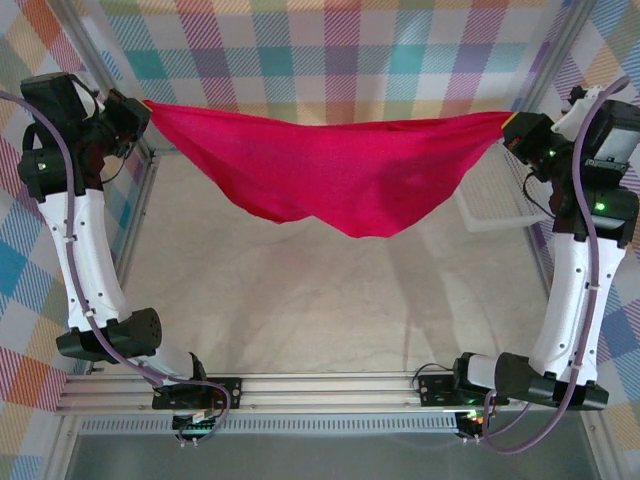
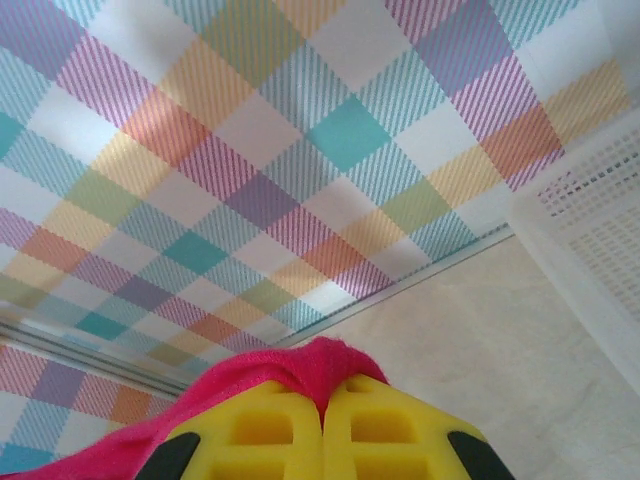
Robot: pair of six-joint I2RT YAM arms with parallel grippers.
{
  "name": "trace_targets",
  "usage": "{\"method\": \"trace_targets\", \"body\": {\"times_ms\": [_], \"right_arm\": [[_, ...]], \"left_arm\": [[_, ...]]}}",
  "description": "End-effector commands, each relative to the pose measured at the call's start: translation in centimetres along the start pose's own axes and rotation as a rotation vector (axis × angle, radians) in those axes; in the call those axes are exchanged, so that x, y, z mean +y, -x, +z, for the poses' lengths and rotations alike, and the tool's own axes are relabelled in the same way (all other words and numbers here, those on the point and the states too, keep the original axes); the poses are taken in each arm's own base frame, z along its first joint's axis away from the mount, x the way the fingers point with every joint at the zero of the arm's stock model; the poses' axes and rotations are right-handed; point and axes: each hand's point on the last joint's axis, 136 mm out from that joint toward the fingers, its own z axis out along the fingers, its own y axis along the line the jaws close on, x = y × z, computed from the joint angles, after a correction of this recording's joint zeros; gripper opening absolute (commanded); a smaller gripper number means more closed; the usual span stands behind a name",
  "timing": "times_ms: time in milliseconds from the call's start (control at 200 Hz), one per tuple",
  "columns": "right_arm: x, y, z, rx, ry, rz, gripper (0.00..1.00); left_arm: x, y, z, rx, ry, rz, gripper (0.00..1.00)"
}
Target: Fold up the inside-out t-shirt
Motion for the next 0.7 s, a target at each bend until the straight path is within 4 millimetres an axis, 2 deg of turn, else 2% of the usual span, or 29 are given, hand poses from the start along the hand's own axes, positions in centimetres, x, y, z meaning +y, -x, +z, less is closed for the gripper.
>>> {"method": "trace_targets", "body": {"times_ms": [0, 55, 165, 215, 375, 435, 500, 570, 625, 695], "right_arm": [[0.3, -0.4, -0.1, 0.031, 0.03, 0.045, 0.0], [-0.8, -1.6, 1.1, 0.067, 0.022, 0.071, 0.0], [-4.3, -4.7, 3.8, 0.142, -0.013, 0.138, 0.0], [-6.2, -6.5, 5.2, 0.182, -0.039, 0.168, 0.0], [-12.5, -11.5, 8.5, 0.268, -0.165, 0.232, 0.0], [-14.1, -12.6, 9.3, 0.294, -0.205, 0.238, 0.0], [-15.0, -13.1, 9.7, 0.306, -0.225, 0.233, 0.0], [-15.3, -13.4, 9.6, 0.308, -0.238, 0.219, 0.0], [-15.4, -13.3, 9.4, 0.303, -0.245, 0.203, 0.0], [-15.4, -13.3, 9.1, 0.298, -0.247, 0.185, 0.0]], "left_arm": [[0.1, -1.2, 0.5, 0.083, -0.051, -0.052, 0.0], [0.8, -2.0, 1.6, 0.118, -0.058, -0.073, 0.0], [4.3, -5.3, 4.5, 0.211, -0.014, -0.119, 0.0], [5.8, -7.5, 5.8, 0.252, 0.015, -0.123, 0.0], [11.9, -16.3, 10.1, 0.42, 0.2, -0.085, 0.0], [14.6, -18.4, 11.4, 0.468, 0.291, -0.068, 0.0], [17.6, -19.0, 12.1, 0.485, 0.42, -0.042, 0.02], [20.1, -18.3, 12.0, 0.449, 0.553, 0.002, 0.14], [21.0, -17.6, 11.5, 0.402, 0.618, 0.032, 0.25], [21.2, -17.1, 10.8, 0.351, 0.655, 0.063, 0.37]]}}
